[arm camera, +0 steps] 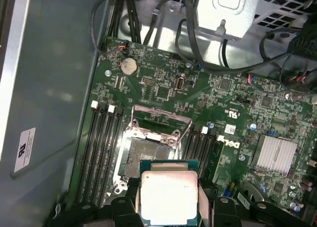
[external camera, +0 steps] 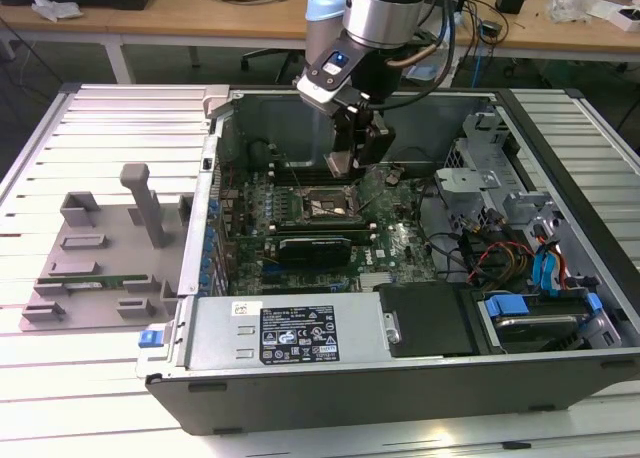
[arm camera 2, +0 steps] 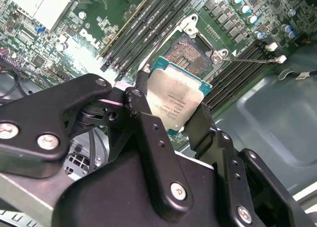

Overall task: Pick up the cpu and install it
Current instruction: 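Place the cpu into insertion slot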

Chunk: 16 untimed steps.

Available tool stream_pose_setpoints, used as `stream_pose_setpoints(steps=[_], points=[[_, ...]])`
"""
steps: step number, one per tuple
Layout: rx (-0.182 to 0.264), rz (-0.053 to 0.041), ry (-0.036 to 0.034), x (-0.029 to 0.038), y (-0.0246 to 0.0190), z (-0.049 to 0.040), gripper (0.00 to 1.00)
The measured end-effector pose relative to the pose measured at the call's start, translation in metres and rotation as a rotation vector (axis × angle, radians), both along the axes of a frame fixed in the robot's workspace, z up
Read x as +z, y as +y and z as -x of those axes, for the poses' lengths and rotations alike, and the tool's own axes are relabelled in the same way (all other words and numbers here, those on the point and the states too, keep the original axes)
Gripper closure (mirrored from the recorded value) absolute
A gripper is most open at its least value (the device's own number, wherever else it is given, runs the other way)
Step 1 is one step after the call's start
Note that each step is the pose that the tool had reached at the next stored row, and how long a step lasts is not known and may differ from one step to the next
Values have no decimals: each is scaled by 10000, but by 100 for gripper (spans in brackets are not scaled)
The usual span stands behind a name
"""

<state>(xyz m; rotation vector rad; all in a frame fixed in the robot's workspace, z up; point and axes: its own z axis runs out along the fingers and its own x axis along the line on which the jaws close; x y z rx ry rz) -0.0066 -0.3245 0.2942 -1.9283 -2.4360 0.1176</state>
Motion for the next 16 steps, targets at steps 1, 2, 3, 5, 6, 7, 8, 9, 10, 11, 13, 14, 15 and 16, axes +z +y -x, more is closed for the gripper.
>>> stream_pose_setpoints(steps=[1, 2, 3, 5, 6, 7, 8, 9, 10, 11, 13, 14, 15, 16], points=[[-91, 10, 0, -1, 0, 0, 45], [-139, 11, -1, -1, 0, 0, 45], [-189, 13, -1, -1, 0, 0, 45], [-405, 19, -1, -3, 1, 0, 45], [-482, 20, -1, -3, 1, 0, 45], [-542, 21, -1, -3, 1, 0, 45], [-613, 24, -1, -3, 0, 0, 45], [-661, 25, 0, -3, 0, 0, 45], [-760, 29, -1, -3, 0, 0, 45], [-829, 39, -1, -3, 0, 0, 45], [-998, 56, -1, -4, 0, 0, 45], [-1047, 62, -1, -4, 0, 0, 45], [-1089, 68, -1, -5, 0, 0, 45], [-1152, 73, -2, -5, 0, 0, 45]])
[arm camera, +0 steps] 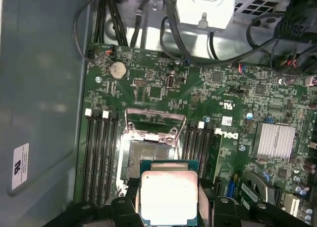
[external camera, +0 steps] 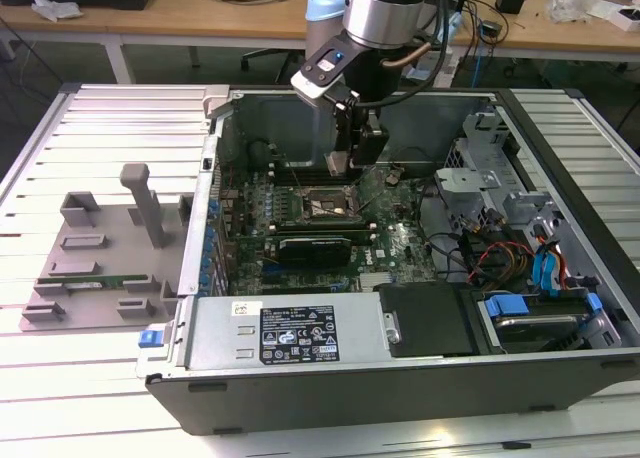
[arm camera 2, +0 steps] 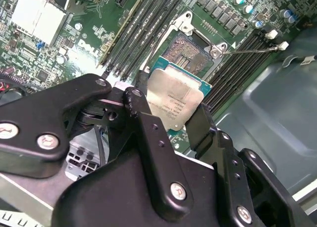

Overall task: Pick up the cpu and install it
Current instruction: 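Place the cpu into insertion slot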

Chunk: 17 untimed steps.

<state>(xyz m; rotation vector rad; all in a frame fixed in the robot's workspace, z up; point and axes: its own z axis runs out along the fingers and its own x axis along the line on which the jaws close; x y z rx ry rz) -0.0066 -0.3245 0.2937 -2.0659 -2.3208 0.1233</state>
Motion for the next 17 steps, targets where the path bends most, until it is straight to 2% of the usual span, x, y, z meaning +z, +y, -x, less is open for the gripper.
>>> stream_pose_setpoints(steps=[17], points=[[-1259, 73, 0, -1, 0, 0, 45]])
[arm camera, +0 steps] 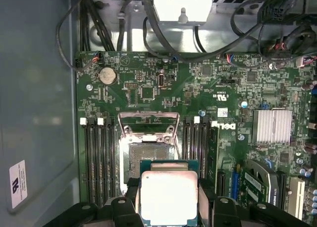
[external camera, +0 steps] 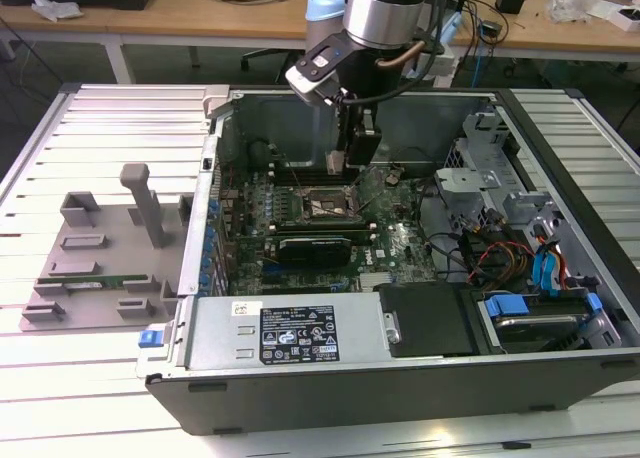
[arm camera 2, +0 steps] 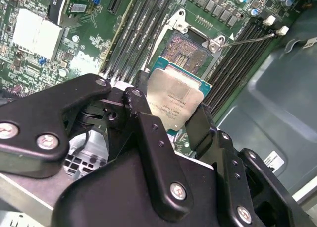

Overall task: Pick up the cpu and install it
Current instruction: 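Place the cpu into insertion slot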

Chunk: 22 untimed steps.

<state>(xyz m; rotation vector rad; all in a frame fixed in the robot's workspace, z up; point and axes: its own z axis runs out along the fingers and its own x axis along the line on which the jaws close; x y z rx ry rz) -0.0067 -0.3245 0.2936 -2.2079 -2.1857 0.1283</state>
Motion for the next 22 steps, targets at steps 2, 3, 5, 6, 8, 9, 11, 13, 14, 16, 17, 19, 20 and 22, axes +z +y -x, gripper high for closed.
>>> stream_pose_setpoints(steps=[2, 3, 5, 6, 8, 9, 11, 13, 14, 16, 17, 19, 20, 22], points=[[-135, 26, 0, 0, 0, 0, 45], [-194, 37, 0, 0, 0, -1, 45], [-292, 57, -1, 0, 0, -1, 45], [-343, 66, 0, 0, 0, -1, 45], [-473, 81, 0, 0, 0, 0, 45], [-522, 91, 0, 0, 0, 0, 45], [-602, 103, 0, 0, 0, 0, 45], [-731, 111, 1, 0, 1, 0, 45], [-845, 112, 0, -1, 1, -1, 45], [-1088, 113, 2, -1, 1, 0, 45], [-1181, 113, 3, -1, 1, 0, 45], [-1404, 117, 4, -1, 1, 0, 45], [-1515, 122, 4, -1, 1, 0, 45], [-1531, 122, 4, -1, 1, 0, 45]])
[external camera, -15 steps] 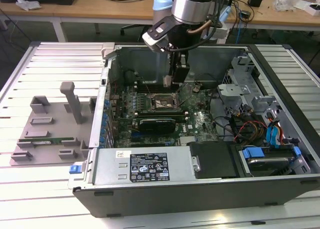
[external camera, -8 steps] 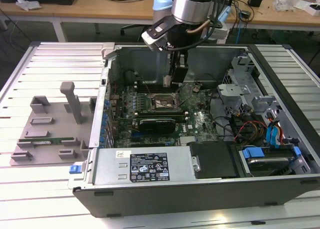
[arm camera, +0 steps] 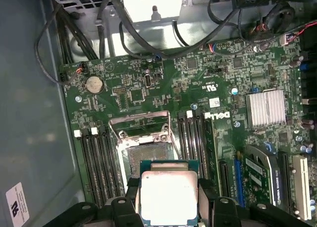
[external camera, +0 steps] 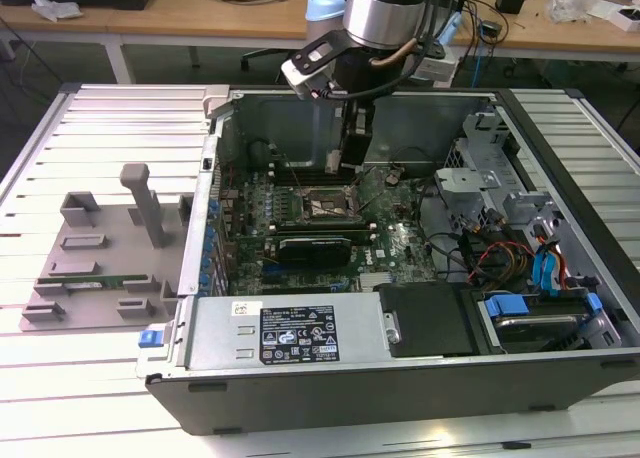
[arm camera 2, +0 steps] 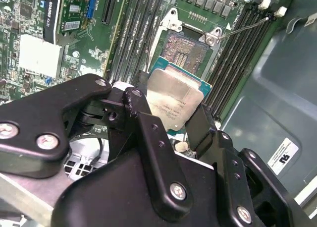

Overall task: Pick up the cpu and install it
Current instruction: 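Place the cpu into insertion slot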

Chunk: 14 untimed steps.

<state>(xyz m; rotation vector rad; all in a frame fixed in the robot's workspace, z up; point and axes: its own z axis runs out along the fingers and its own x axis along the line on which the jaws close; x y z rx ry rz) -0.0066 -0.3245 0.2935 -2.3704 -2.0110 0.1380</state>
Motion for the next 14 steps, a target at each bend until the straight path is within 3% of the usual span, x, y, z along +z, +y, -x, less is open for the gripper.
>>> stream_pose_setpoints(steps=[1, 2, 3, 4, 8, 14], points=[[62, -19, 2, 1, -1, 0, 45], [225, -236, 3, 0, 0, 0, 45], [384, -380, 13, 0, 0, 0, 45], [518, -426, 15, 0, 0, 0, 45], [1349, -433, 33, -3, 0, 0, 45], [1380, -432, 36, -8, 0, 0, 45]])
